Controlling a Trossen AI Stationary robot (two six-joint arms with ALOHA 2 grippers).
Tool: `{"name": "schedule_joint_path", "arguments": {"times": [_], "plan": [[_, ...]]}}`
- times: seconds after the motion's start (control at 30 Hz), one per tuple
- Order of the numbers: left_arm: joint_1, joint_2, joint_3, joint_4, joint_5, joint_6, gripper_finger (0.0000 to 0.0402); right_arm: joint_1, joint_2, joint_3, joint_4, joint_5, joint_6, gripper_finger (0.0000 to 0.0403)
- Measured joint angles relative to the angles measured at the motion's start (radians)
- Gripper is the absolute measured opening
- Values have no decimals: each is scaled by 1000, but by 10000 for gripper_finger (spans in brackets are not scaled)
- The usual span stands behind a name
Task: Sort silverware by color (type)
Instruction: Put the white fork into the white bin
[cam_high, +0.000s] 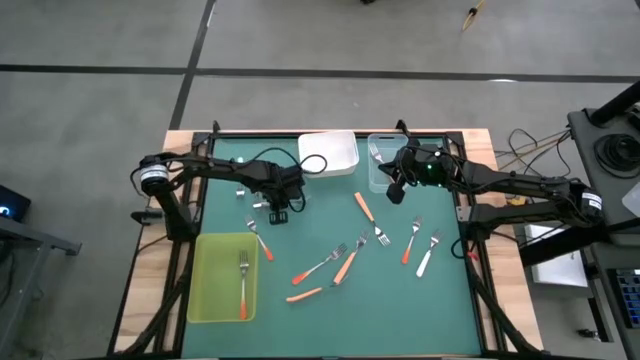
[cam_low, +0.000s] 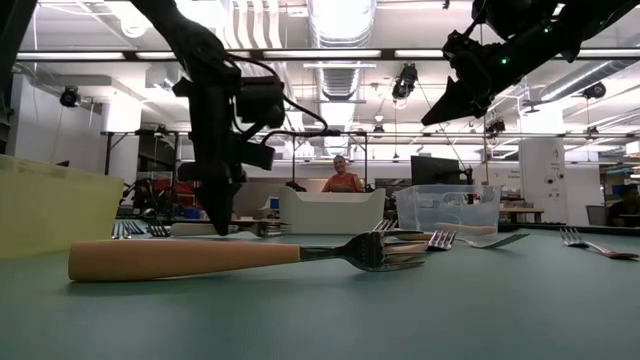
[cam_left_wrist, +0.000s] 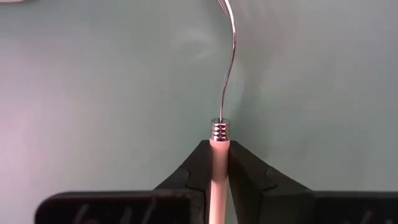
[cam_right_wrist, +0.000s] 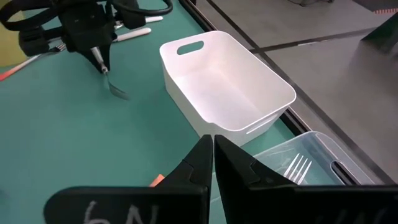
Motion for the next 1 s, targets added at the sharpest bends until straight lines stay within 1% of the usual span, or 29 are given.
{"name": "schedule_joint_path", "arguments": {"times": [0.33, 0.53, 0.6, 0.87, 1.0], "plan": [[-53, 0, 0, 17, -8, -56, 26, 0, 0, 0, 0, 0, 0, 9], [-66, 0, 0, 20, -7, -72, 32, 0, 0, 0, -1, 0, 0, 9], [-70, 0, 0, 20, -7, -72, 43, 0, 0, 0, -1, 0, 0, 9], [-72, -3, 0, 17, -5, -55, 110, 0, 0, 0, -1, 0, 0, 9], [-72, -31, 0, 6, -5, -30, 128, 0, 0, 0, -1, 0, 0, 9]]}}
